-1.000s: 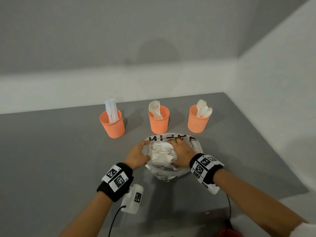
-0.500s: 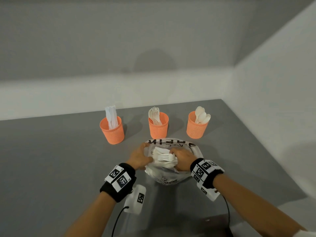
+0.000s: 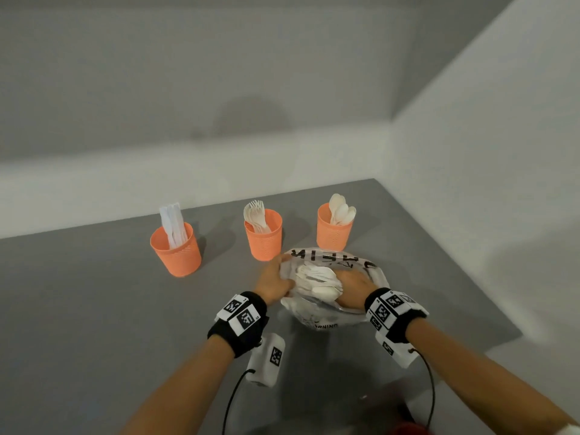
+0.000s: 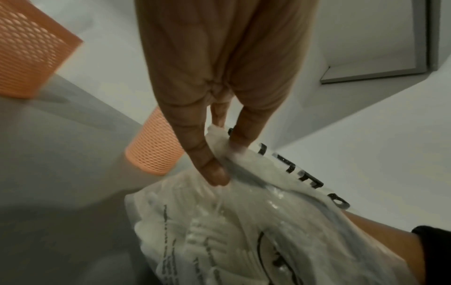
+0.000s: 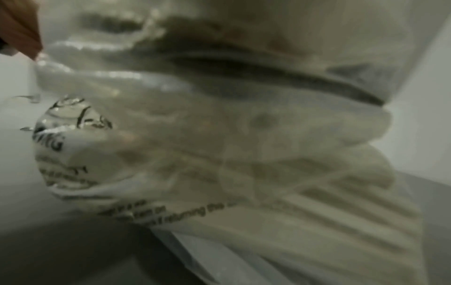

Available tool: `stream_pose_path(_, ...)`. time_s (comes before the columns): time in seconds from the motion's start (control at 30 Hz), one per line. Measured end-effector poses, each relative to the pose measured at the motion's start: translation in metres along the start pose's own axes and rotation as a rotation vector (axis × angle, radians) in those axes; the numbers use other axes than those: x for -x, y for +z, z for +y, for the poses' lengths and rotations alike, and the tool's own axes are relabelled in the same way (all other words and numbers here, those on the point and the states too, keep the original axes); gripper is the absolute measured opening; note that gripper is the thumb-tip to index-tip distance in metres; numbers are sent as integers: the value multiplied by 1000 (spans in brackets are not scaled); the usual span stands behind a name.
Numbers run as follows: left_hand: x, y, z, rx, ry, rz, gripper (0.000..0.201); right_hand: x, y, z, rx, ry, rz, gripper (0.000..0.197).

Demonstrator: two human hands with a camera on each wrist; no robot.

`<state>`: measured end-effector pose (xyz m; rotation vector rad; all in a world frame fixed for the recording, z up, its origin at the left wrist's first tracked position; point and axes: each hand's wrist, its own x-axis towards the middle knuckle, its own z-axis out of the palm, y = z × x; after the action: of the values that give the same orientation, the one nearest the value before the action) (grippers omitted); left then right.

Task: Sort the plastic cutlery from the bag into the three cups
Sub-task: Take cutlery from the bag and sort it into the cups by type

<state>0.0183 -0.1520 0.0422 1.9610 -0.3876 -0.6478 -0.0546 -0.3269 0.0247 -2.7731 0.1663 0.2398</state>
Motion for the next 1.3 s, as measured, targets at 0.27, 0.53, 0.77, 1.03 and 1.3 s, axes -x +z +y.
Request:
stream_pose_path(0.27, -19, 4, 16, -51, 11, 39, 54, 10, -26, 14, -280, 104, 114, 25)
stream_pose_path(0.53, -10, -12, 14, 4, -6, -37, 47, -5, -28, -9, -749, 42, 316, 34)
stream_pose_path(0.77, 13, -38, 18, 294, 91, 199, 20, -29, -52, -66, -1172, 85, 526, 23)
stream_pose_path(1.03, 47, -58, -17, 972, -332, 67, 48, -61, -31, -156, -1458, 122, 497, 16)
stream_pose_path(1.3, 63, -83, -33, 1304, -326, 89, 43, -47, 24, -214, -1497, 110, 416, 23)
